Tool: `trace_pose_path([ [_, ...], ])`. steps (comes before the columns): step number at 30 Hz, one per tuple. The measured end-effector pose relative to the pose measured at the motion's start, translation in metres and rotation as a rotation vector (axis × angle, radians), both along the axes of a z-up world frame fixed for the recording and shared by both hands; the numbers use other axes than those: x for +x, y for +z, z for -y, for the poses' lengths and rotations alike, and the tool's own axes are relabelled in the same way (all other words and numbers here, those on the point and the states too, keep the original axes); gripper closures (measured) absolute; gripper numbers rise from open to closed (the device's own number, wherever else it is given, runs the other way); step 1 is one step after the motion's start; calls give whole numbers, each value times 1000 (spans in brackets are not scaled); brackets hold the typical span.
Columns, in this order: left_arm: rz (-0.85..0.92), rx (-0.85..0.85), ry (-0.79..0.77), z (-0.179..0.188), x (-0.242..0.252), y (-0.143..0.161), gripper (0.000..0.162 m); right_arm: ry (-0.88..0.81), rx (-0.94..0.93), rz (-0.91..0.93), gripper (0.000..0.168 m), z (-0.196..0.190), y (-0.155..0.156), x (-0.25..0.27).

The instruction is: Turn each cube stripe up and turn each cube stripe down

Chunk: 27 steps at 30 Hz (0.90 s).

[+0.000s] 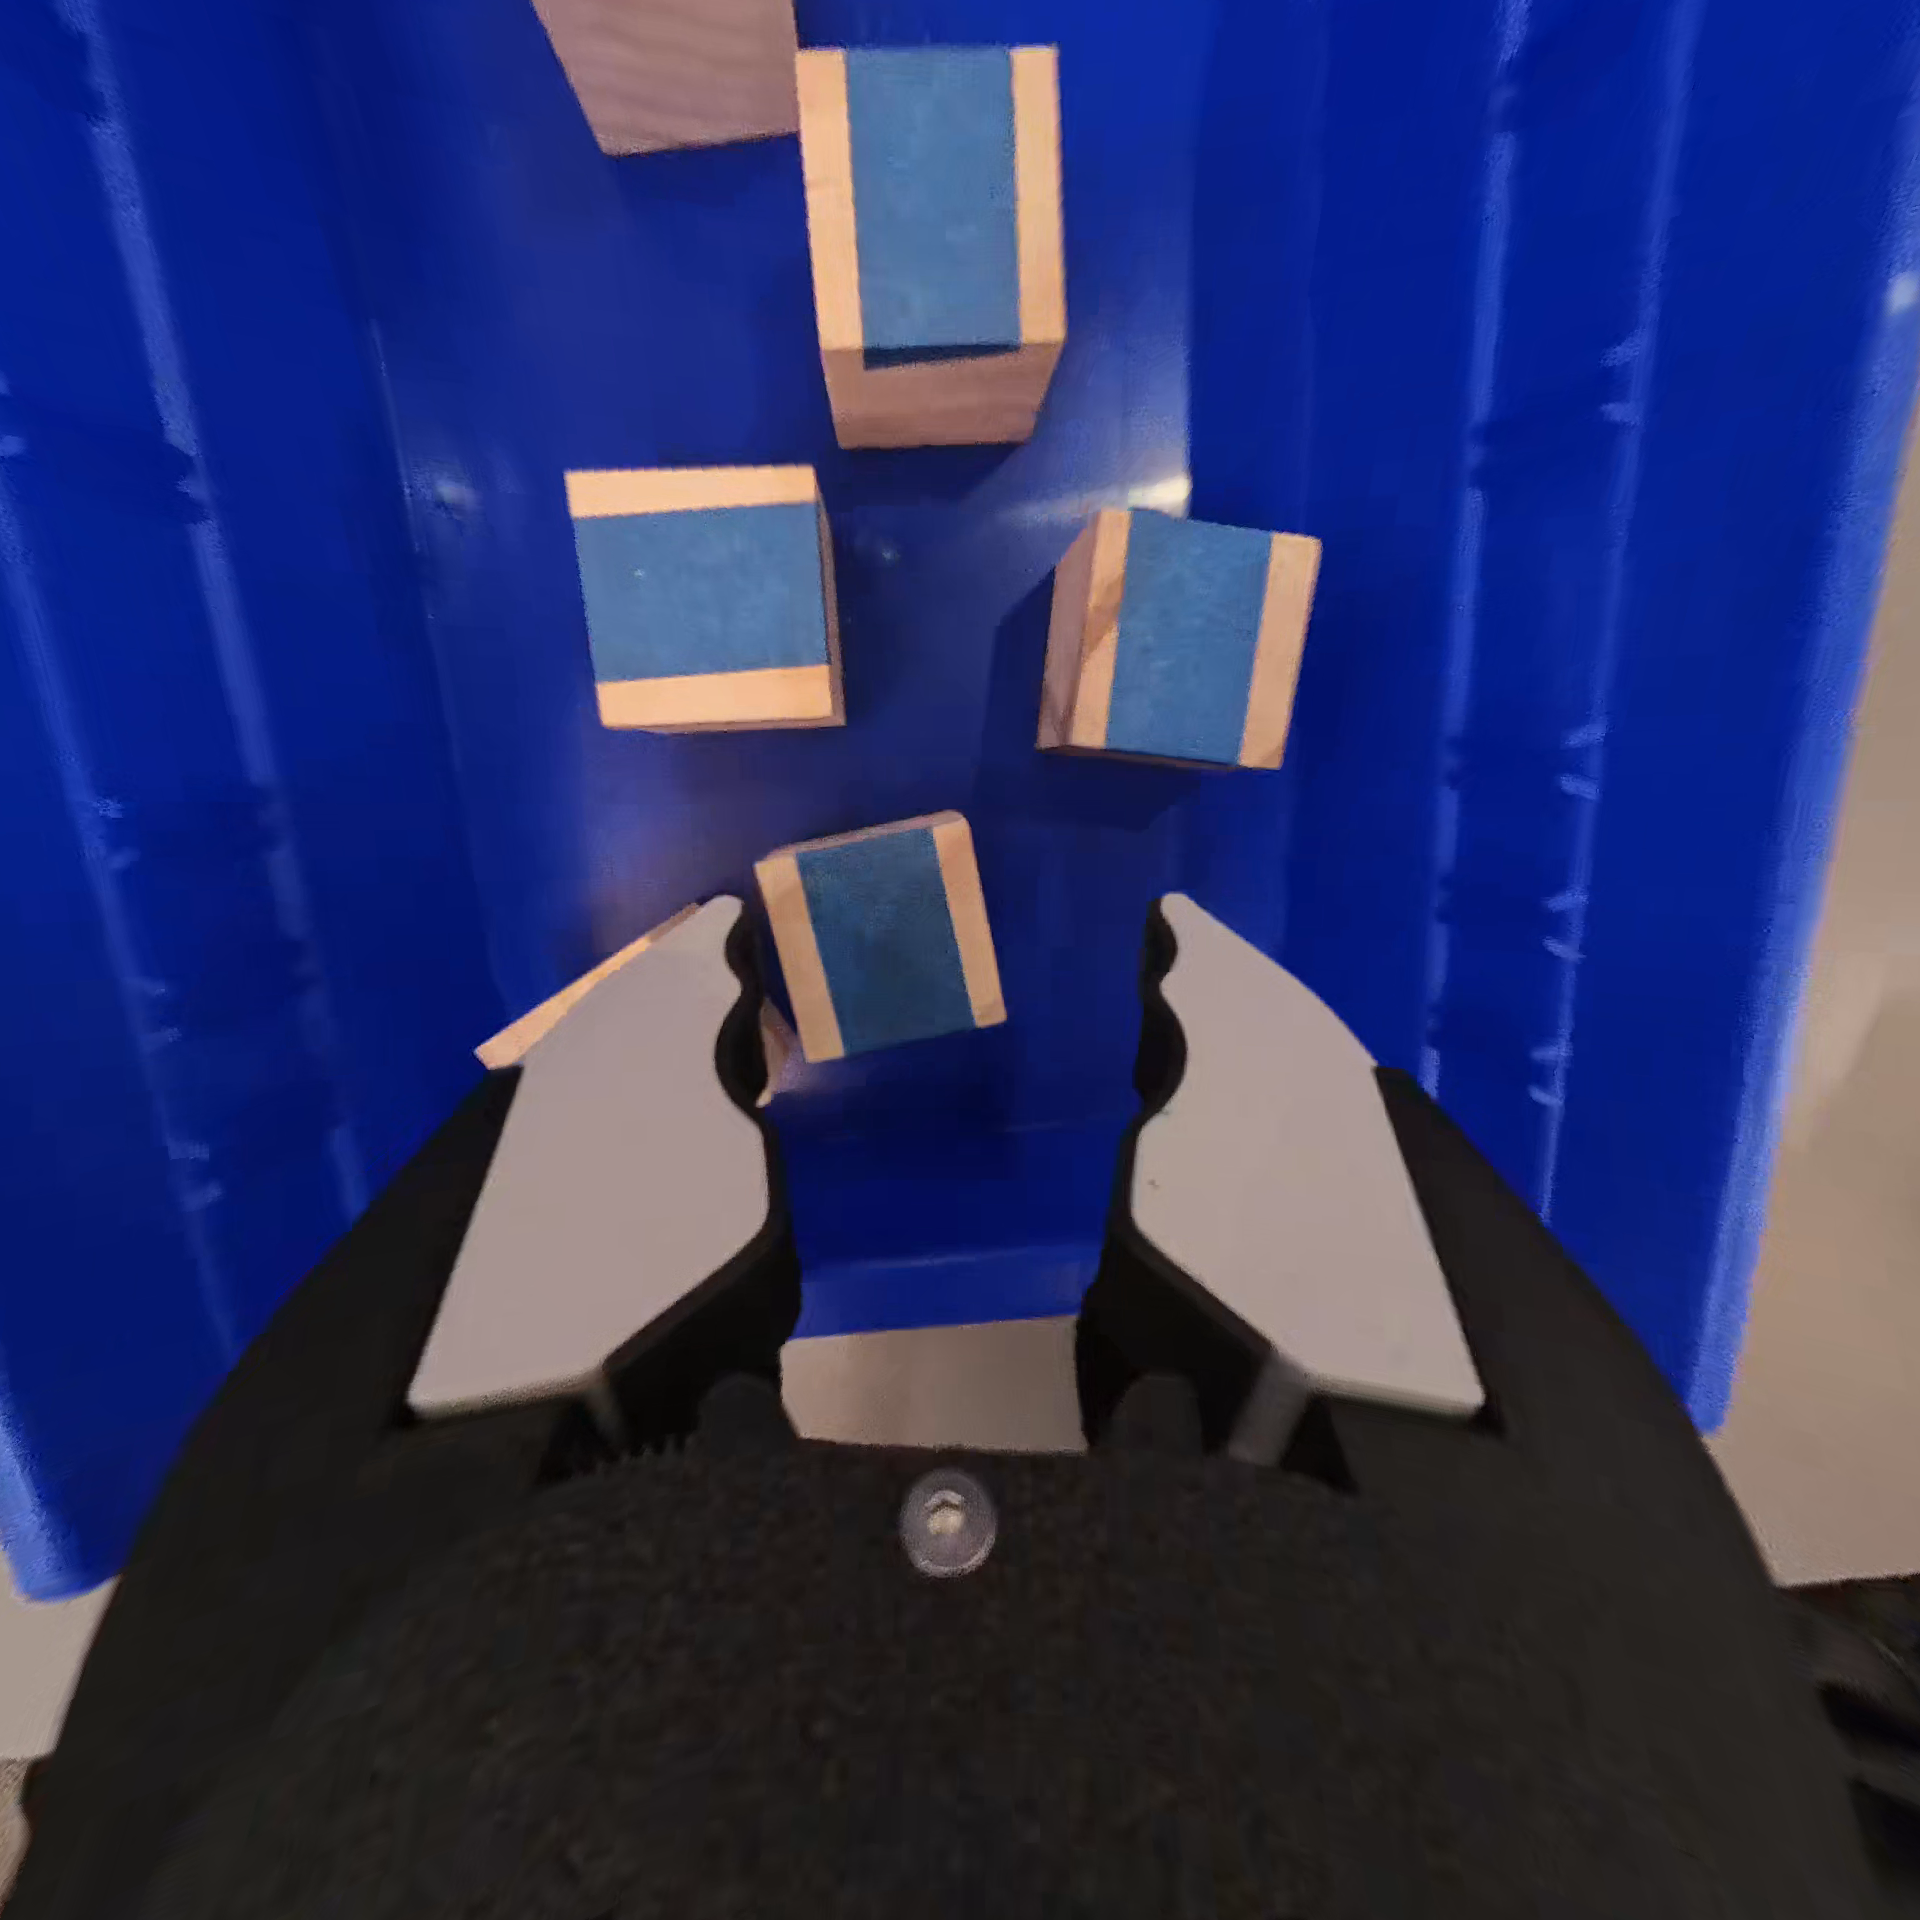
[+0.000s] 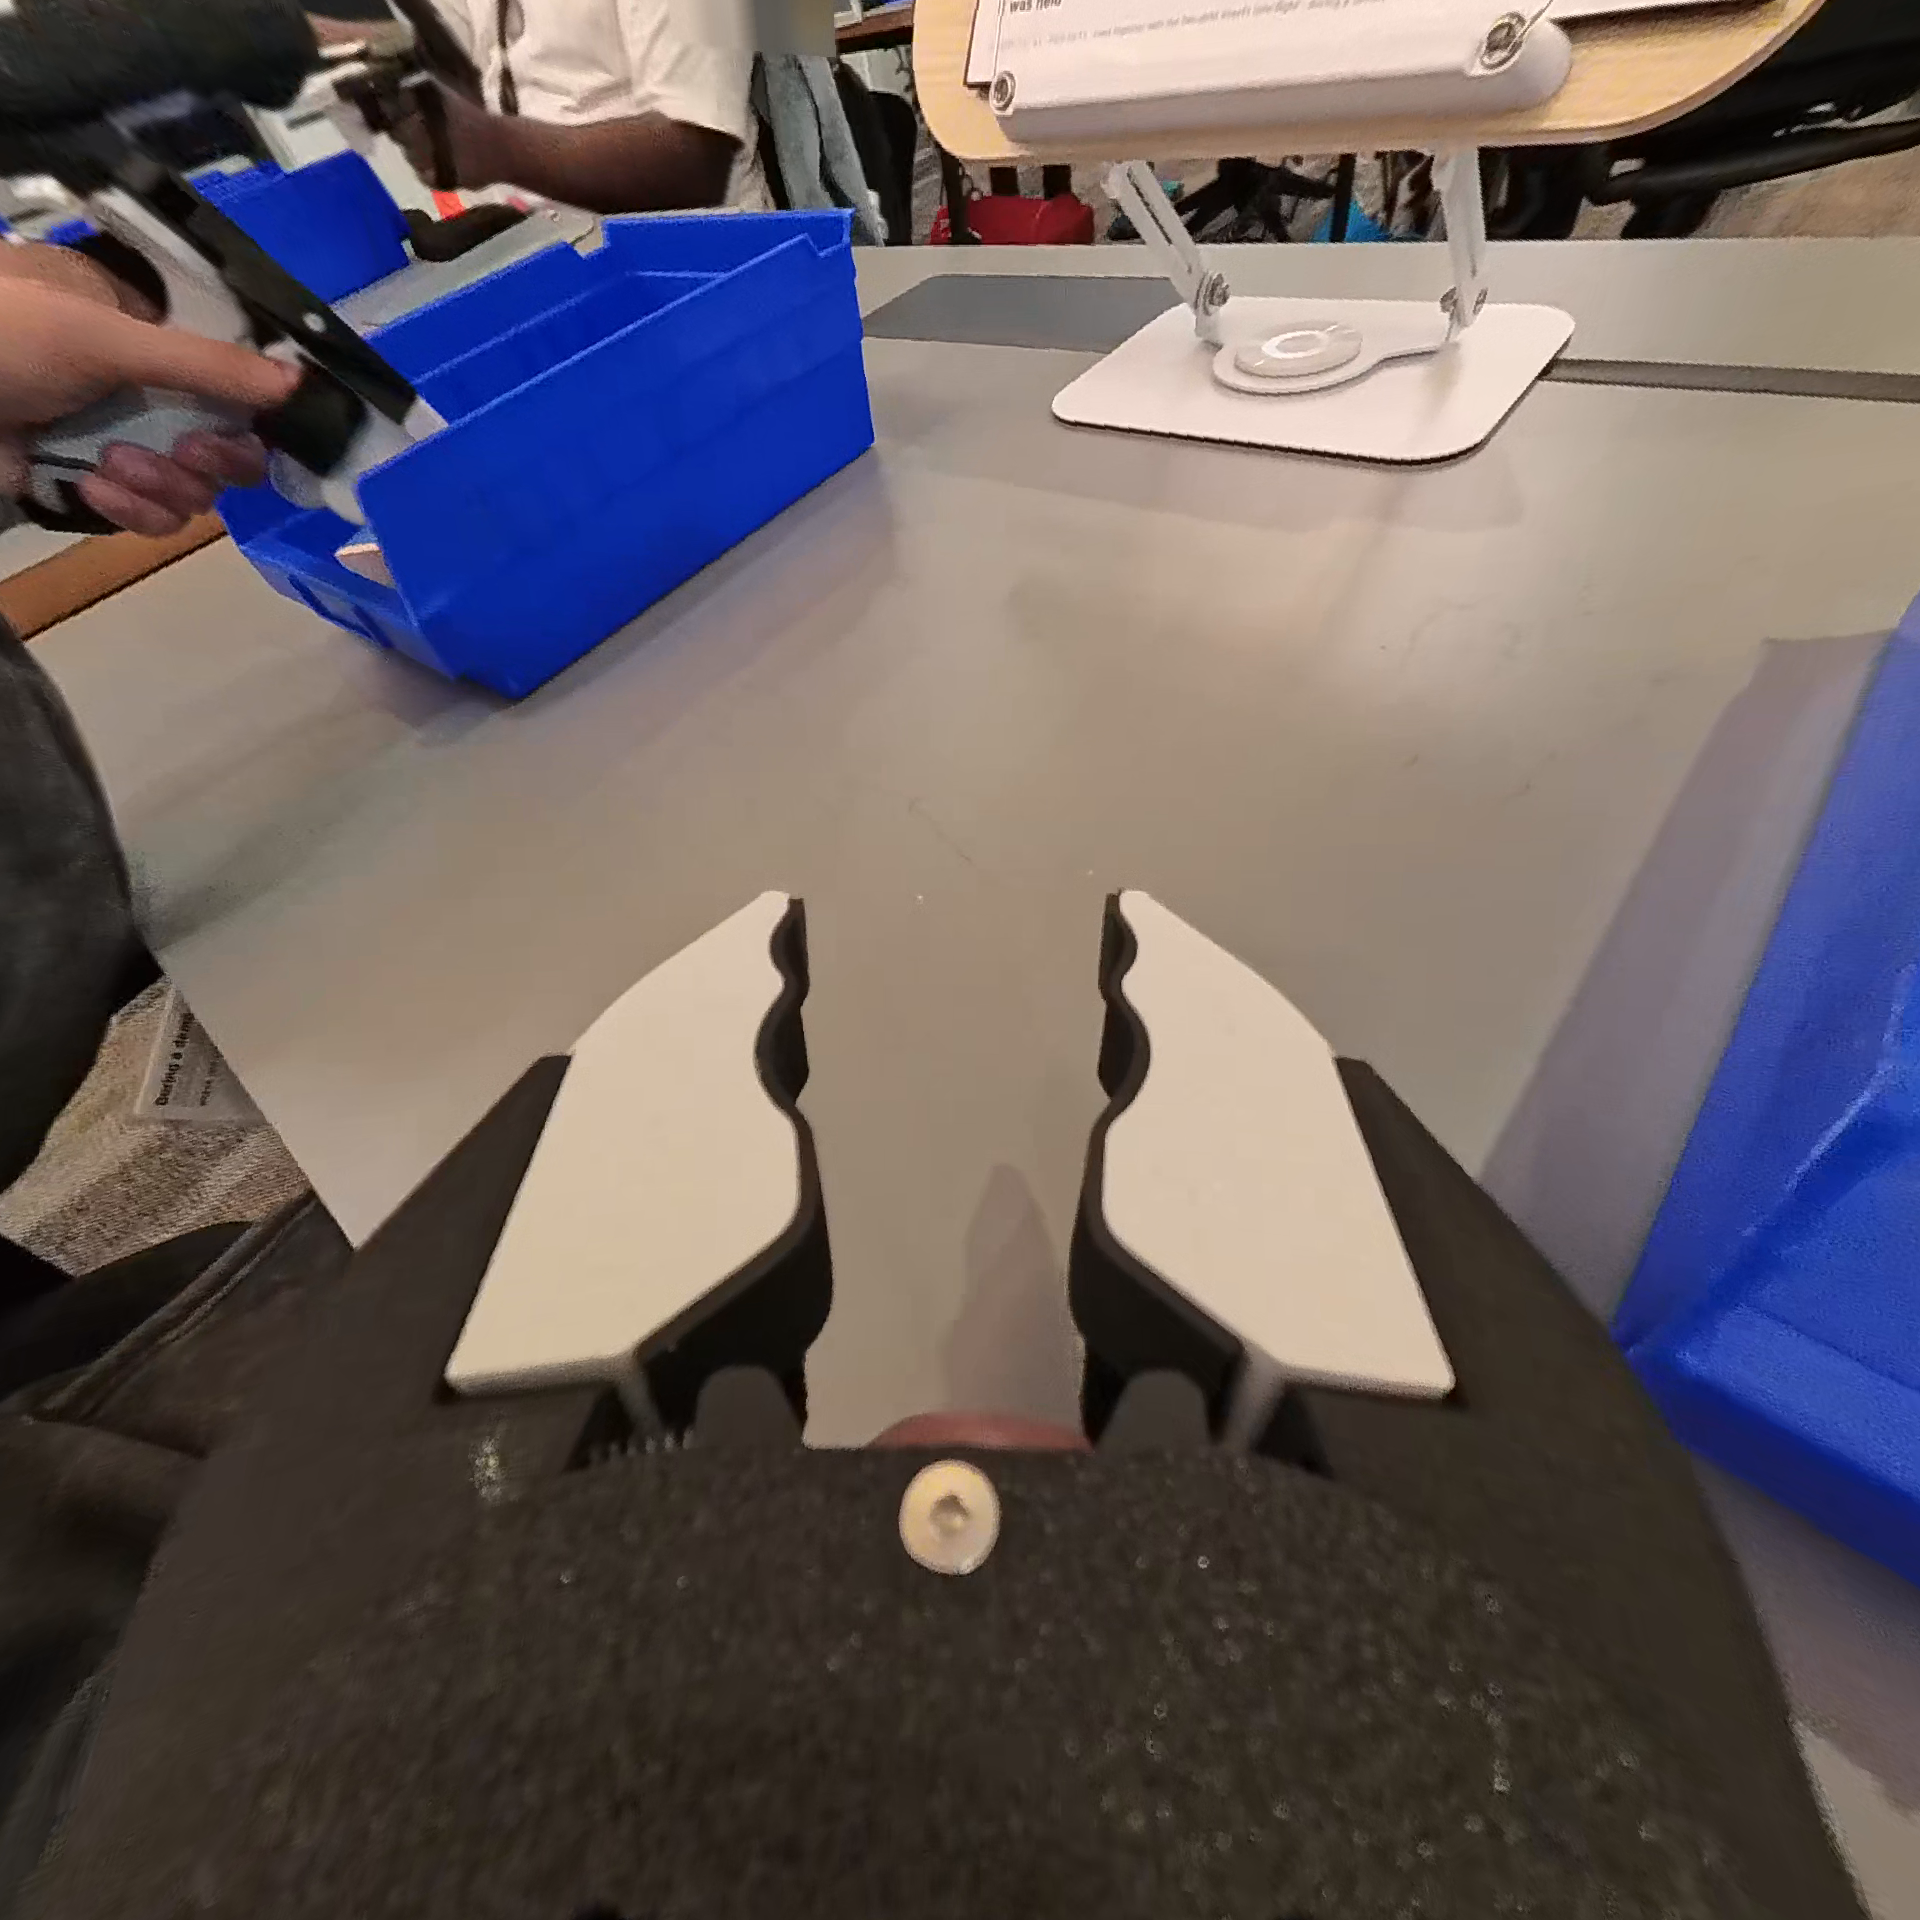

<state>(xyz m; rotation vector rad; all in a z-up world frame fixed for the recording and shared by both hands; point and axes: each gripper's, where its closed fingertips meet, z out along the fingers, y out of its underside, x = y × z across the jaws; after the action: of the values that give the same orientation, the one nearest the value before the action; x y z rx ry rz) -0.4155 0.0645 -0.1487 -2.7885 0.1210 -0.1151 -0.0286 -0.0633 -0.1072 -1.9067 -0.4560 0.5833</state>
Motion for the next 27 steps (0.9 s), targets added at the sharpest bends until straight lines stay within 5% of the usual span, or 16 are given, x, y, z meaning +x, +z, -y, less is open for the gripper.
trace_pose_path([
  [4, -63, -68, 32, 0, -12, -15, 117, 19, -36, -24, 114, 1, -4, -1],
  [11, -50, -91, -6, 4, -12, -14, 119, 28, -57, -12, 115, 2, -8, 0],
  [16, 67, 121, 33, -10, -23, 38, 119, 11, -44, -11, 116, -1, -6, 4],
  [21, 566, 396, -76, -28, 34, 117, 119, 1, -40, -44, 117, -13, -2, 3],
  [27, 1139, 408, -359, -10, 155, 169, 120, 154, -153, -299, 112, -33, 32, -32],
])
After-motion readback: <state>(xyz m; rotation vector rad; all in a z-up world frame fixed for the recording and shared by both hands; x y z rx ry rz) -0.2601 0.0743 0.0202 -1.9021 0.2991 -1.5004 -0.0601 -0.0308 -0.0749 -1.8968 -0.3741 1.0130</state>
